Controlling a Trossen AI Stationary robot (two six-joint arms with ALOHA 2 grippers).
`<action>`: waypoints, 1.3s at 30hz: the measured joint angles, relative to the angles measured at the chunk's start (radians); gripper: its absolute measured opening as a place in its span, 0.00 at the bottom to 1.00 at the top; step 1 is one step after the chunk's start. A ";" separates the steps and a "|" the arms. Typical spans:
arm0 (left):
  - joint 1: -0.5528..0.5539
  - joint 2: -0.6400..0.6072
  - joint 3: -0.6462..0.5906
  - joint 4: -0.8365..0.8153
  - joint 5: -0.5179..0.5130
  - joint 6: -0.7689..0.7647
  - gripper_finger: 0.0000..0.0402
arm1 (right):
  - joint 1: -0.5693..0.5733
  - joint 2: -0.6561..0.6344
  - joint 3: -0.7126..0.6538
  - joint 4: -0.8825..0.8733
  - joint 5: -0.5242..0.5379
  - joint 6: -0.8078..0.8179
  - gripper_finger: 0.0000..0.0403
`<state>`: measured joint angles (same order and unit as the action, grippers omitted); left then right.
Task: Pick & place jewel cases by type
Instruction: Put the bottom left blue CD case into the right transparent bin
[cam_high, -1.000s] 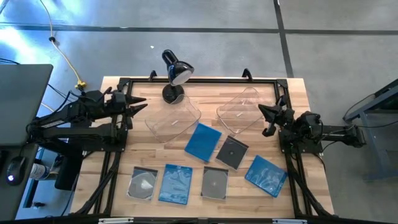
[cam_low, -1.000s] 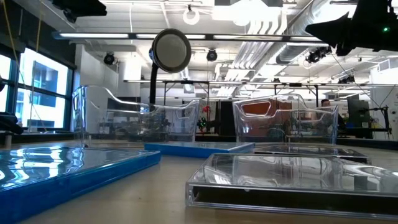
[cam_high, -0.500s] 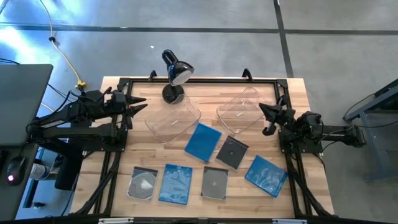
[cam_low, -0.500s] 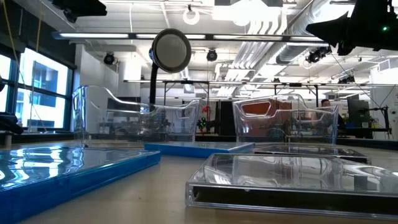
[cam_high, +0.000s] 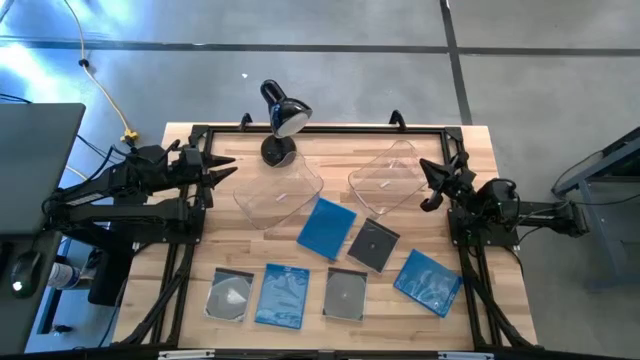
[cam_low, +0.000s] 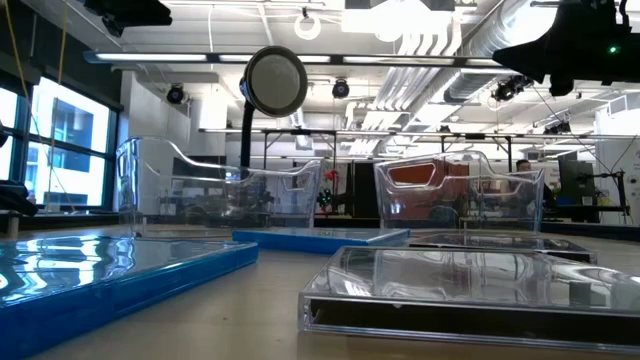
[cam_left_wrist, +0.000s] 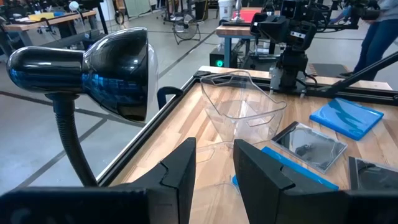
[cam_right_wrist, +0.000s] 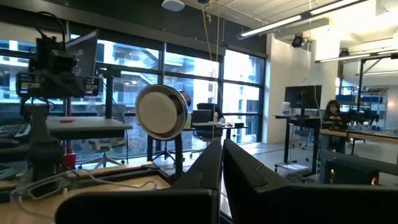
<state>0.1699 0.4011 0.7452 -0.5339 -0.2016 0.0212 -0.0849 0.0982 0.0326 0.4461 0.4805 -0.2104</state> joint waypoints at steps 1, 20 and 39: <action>0.000 0.000 0.000 0.000 0.000 0.000 0.27 | 0.000 0.000 0.000 0.000 0.000 0.000 0.00; 0.000 0.000 0.000 0.000 -0.003 0.000 0.27 | 0.001 0.000 0.000 -0.020 -0.069 -0.053 0.33; 0.000 0.000 0.000 0.000 -0.002 0.000 0.27 | 0.001 0.258 0.210 -0.255 -0.186 0.075 0.33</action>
<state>0.1699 0.4011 0.7448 -0.5335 -0.2035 0.0212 -0.0841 0.3559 0.2428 0.1908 0.2942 -0.1350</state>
